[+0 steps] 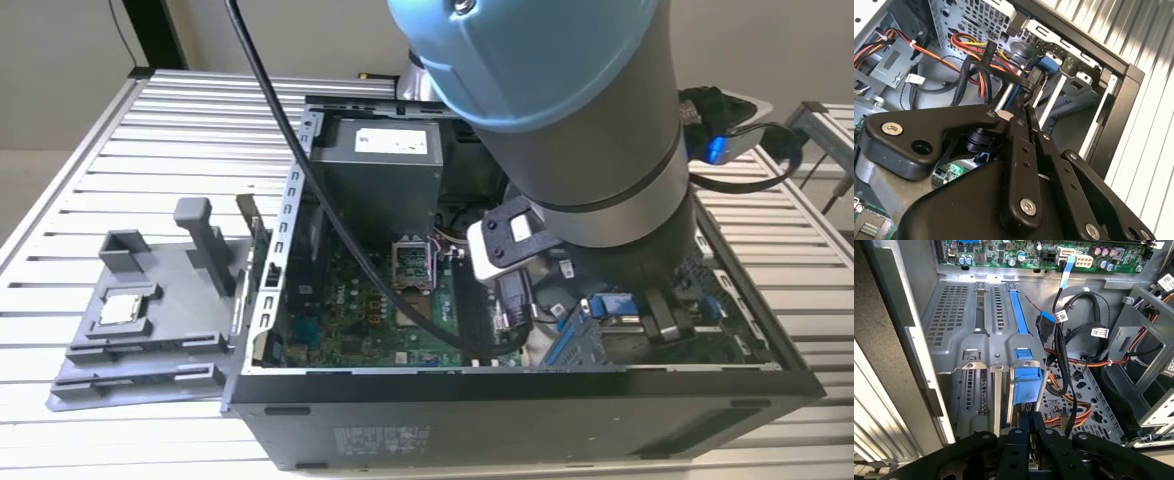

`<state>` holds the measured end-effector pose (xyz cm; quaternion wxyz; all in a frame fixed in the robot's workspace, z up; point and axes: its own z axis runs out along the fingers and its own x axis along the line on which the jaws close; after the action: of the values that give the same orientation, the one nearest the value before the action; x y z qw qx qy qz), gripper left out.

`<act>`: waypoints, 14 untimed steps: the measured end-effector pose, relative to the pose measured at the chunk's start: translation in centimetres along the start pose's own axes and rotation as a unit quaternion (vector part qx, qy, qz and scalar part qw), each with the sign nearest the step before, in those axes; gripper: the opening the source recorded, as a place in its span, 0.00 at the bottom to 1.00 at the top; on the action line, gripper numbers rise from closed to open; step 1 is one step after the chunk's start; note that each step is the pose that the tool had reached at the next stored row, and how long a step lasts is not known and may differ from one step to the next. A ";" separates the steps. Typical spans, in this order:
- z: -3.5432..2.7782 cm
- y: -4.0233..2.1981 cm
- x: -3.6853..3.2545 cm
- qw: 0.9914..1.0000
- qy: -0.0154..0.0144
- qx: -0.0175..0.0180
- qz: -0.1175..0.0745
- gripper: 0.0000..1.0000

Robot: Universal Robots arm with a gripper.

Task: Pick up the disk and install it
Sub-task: 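Insert the second disk wire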

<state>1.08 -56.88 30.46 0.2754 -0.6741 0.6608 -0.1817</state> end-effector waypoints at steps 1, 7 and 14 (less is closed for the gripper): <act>0.02 -0.03 0.01 1.000 0.000 0.000 0.000 0.00; 0.08 -0.02 0.00 1.000 0.000 0.000 0.000 0.00; 0.19 0.04 -0.03 1.000 0.000 0.000 0.000 0.00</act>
<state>1.16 -56.82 30.30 0.2754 -0.6741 0.6609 -0.1817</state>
